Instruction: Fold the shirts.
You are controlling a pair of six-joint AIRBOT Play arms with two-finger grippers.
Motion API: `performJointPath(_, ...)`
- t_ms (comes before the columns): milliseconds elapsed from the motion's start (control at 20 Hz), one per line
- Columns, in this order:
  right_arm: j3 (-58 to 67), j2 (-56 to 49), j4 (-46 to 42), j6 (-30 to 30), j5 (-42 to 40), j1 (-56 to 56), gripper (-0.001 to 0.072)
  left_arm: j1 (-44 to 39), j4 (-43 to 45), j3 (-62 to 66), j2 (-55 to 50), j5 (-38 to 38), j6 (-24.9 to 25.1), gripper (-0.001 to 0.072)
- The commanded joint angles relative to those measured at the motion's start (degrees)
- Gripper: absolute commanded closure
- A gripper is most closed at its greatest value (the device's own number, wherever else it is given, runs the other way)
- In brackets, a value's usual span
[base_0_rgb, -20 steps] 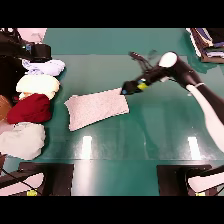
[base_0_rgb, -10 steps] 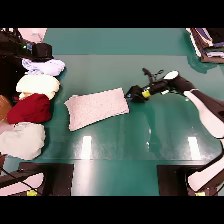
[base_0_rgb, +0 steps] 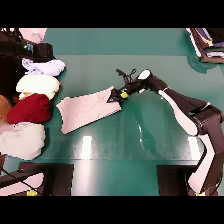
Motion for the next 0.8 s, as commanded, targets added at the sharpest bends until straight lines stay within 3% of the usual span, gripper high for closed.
performJointPath(0, 2.23, 3.04, -4.44, 1.68, -2.14, -2.01, 0.07, -0.46, -0.46, -0.02, -0.02, -2.16, -0.02, 0.0686)
performJointPath(300, 1.05, 17.57, -23.63, 8.83, 0.22, -22.62, 0.07, -9.18, -0.35, -0.02, -0.02, 0.48, -0.02, 0.0686)
performJointPath(500, -9.92, 29.83, -26.75, 9.4, -1.86, -42.99, 0.07, -15.43, -0.35, -0.02, -0.02, 4.15, -0.02, 0.0685)
performJointPath(750, -26.99, 43.1, -27.98, 13.64, -10.91, -69.07, 0.0701, -19.21, -0.35, -0.02, -0.02, 7.82, -0.44, 0.0685)
